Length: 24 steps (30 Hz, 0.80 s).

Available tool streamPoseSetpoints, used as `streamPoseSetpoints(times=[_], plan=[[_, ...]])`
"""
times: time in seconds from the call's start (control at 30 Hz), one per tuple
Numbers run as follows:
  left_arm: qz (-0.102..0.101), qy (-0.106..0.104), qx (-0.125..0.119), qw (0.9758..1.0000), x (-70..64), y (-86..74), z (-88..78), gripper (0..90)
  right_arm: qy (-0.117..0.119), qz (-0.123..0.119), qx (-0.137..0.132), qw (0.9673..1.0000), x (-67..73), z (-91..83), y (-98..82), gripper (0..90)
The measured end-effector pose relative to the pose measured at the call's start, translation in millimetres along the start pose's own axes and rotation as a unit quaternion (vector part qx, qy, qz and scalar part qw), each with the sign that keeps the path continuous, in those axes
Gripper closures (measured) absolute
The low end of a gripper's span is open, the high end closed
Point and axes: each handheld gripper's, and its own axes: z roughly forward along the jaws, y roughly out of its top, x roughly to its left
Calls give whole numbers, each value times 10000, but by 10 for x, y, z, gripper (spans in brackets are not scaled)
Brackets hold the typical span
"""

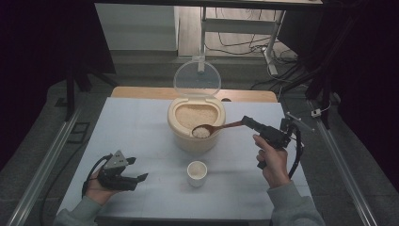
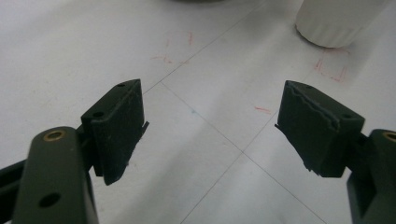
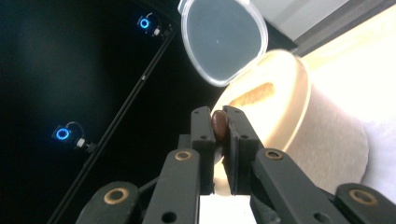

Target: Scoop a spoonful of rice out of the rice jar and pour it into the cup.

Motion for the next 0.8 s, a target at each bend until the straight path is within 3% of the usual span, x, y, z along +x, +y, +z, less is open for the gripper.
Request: streamPoseSetpoints(times=[0.37,0.8], plan=[[-33,7,4,10000,12,-4,2,224,27,-88,392,9992,-38,-72,-245,831],[-41,-6,28,10000,20,-8,13,224,-325,-266,649,9970,-174,-122,-388,830]])
